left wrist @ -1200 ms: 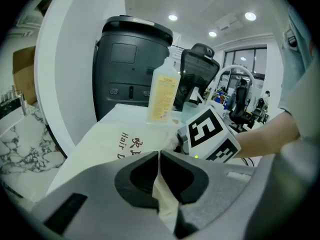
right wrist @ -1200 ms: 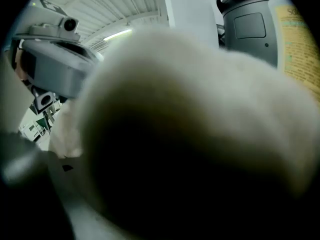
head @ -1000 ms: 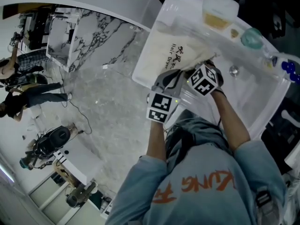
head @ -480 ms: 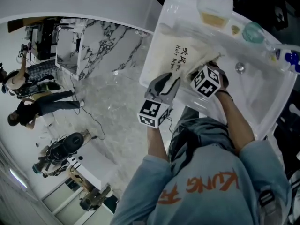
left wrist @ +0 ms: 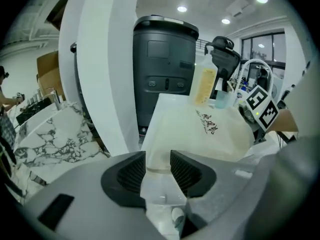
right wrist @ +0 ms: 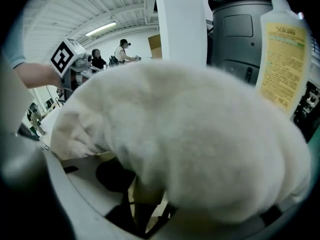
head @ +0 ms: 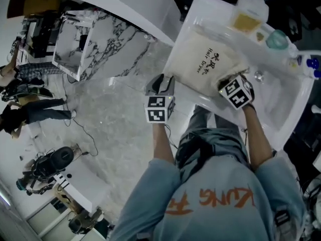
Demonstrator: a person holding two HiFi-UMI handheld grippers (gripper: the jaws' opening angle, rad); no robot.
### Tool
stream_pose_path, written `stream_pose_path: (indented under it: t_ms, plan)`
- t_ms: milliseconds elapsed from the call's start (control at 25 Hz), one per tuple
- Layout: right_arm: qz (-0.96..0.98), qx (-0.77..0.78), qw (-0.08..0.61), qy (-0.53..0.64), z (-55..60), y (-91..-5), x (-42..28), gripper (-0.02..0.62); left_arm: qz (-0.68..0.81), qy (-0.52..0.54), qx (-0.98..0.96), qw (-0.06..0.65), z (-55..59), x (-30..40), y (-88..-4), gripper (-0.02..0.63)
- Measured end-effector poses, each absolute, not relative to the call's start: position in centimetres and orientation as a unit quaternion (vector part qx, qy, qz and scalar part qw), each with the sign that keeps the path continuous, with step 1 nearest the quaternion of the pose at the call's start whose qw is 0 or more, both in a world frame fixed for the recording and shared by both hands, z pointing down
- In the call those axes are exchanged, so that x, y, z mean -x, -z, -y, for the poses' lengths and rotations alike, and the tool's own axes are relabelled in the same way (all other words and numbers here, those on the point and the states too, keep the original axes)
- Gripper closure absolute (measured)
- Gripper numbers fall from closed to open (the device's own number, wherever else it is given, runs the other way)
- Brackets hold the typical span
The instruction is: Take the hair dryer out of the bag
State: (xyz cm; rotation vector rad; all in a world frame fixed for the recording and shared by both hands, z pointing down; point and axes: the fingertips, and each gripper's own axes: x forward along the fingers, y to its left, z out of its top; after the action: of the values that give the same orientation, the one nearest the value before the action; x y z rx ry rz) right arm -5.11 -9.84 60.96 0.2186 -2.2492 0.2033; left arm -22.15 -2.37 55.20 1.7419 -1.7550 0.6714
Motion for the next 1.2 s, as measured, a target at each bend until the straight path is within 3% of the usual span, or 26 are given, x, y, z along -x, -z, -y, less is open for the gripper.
stream_pose_path:
  t_ms: [600, 680, 800, 1200]
  plan:
    - [0.914, -0.102, 0.391, -0.035, 6.1, -55.4, 4.7, 0.362, 0.542, -0.202, -0.761, 0.294, 2.6, 21.5, -54.7, 0.451]
    - [0.914, -0.102, 0.391, -0.029, 5.9, -55.0, 4.8, 0.362, 0.531, -0.195, -0.771, 0.294, 2.5, 21.3, -54.3, 0.487]
    - [0.912, -0.106, 0.397, -0.015, 6.1, -54.6, 4.9, 0.362, 0.544, -0.197, -0.766, 0.28, 2.7, 22.1, -54.0, 0.595]
    - [0.908, -0.108, 0.405, -0.003, 6.1, -53.2, 4.0, 0.362, 0.626, -0.186, -0.714, 0.251, 4.4, 26.5, -52.3, 0.598]
